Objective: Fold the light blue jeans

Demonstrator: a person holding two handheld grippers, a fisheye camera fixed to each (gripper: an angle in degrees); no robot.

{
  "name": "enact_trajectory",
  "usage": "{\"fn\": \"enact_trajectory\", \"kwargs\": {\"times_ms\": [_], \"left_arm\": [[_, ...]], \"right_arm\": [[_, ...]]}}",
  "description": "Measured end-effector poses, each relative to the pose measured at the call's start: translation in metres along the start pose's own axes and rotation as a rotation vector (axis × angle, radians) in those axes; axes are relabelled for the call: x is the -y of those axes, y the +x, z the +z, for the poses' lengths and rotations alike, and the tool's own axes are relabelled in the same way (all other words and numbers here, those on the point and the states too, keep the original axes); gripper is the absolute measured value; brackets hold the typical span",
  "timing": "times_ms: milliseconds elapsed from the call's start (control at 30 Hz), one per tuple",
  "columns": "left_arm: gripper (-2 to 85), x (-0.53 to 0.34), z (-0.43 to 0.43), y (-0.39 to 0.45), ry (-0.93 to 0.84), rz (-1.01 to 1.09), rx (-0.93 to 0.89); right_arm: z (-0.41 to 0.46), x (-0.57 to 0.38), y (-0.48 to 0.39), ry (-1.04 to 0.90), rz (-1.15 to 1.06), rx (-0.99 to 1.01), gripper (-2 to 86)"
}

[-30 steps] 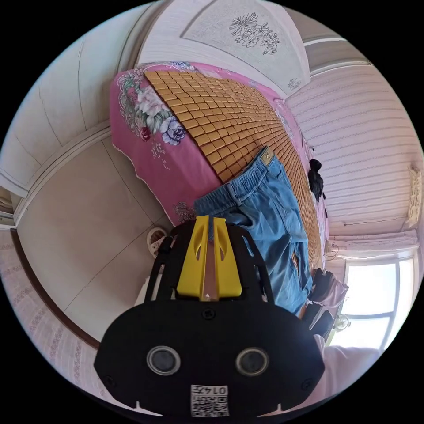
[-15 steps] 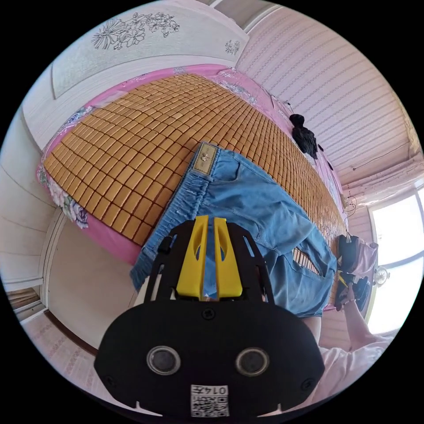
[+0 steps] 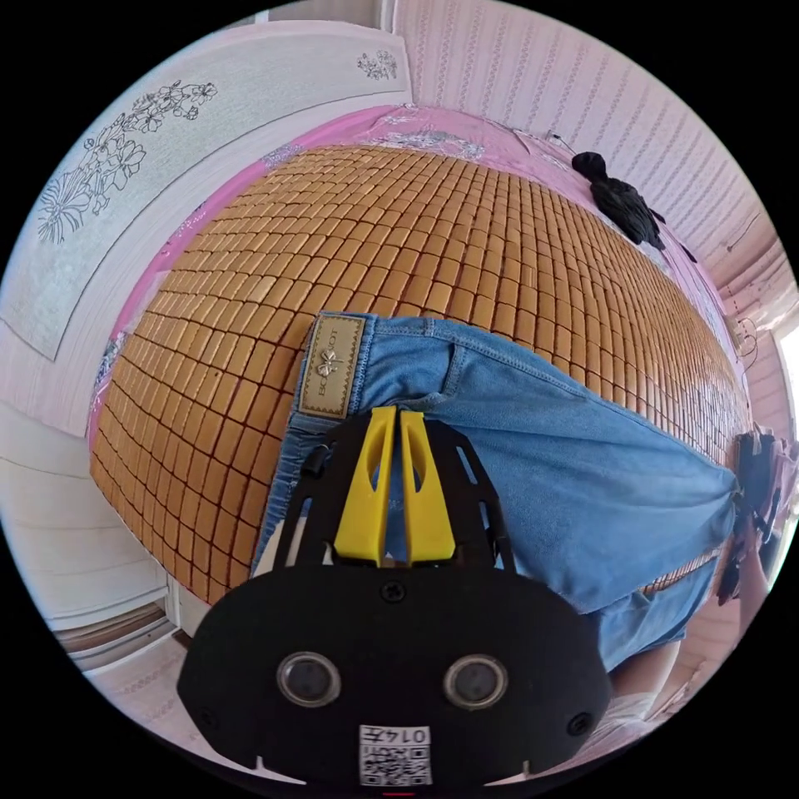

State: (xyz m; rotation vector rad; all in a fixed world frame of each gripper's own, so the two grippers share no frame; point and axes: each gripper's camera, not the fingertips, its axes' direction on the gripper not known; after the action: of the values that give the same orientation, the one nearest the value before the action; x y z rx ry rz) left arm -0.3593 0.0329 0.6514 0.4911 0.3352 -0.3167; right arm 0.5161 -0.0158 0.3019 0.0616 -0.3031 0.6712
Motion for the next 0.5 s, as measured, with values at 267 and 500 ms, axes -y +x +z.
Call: {"fn": "enact_trajectory", "kwargs": {"times_ms": [267,500], "left_arm": [[-0.4,0.003,0.026,-0.006,-0.034,-0.056,-0.129],[-0.9,-0.03,0.016,0.033,0.051,0.027,-0.18]], "right_arm": [[-0.025,-0.032,0.06,0.072,0.192,0.087,8.2],[-0.022,-0.076,0.116,-0.005,0.219,0.356,2.1]]}}
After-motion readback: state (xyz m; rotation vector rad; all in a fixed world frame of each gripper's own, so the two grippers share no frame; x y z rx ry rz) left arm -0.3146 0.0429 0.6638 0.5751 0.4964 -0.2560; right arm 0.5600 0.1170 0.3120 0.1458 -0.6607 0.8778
